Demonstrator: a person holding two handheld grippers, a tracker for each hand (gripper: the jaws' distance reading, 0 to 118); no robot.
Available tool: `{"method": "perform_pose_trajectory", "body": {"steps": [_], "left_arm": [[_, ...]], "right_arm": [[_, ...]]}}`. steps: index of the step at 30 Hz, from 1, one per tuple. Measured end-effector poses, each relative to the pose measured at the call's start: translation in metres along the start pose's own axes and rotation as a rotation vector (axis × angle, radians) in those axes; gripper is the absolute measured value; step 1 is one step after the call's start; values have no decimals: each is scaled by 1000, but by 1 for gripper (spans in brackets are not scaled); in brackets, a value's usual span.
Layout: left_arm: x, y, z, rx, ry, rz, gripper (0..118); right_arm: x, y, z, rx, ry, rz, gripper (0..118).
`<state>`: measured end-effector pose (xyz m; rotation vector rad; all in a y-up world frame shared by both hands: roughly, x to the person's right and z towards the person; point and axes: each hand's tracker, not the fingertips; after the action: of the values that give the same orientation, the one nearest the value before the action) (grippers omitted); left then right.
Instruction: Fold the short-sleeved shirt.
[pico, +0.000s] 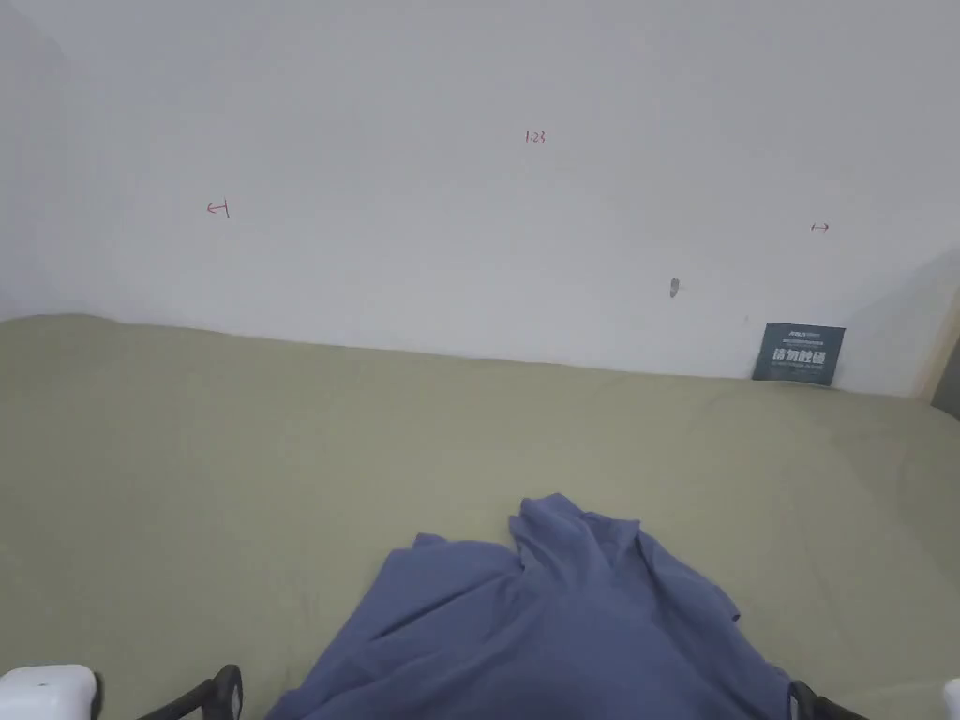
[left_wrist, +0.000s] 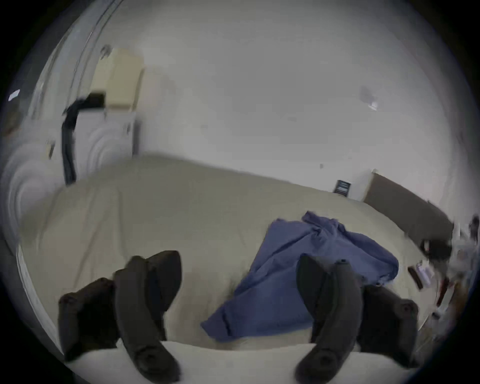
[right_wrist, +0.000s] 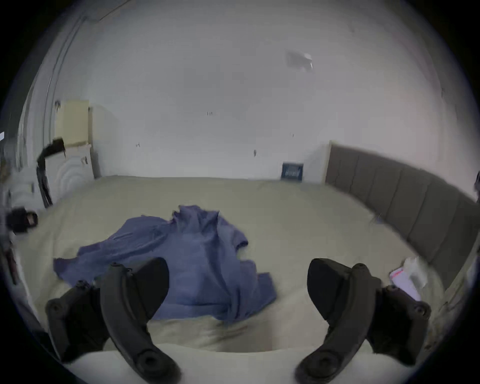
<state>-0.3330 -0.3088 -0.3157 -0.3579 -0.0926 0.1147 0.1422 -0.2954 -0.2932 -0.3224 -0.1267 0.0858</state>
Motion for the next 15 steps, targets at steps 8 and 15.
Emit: {"method": "perform_pose_trajectory", "body": {"steps": [8,15], "left_arm": [[16,-19,-2,-166,-68,-17,0],[-21,17,-17,-299,-32,-87,0]], "right_arm": [[-23,-12,4,-106,46,27,7],[-31,-16,3,-115,80,36,7]]}}
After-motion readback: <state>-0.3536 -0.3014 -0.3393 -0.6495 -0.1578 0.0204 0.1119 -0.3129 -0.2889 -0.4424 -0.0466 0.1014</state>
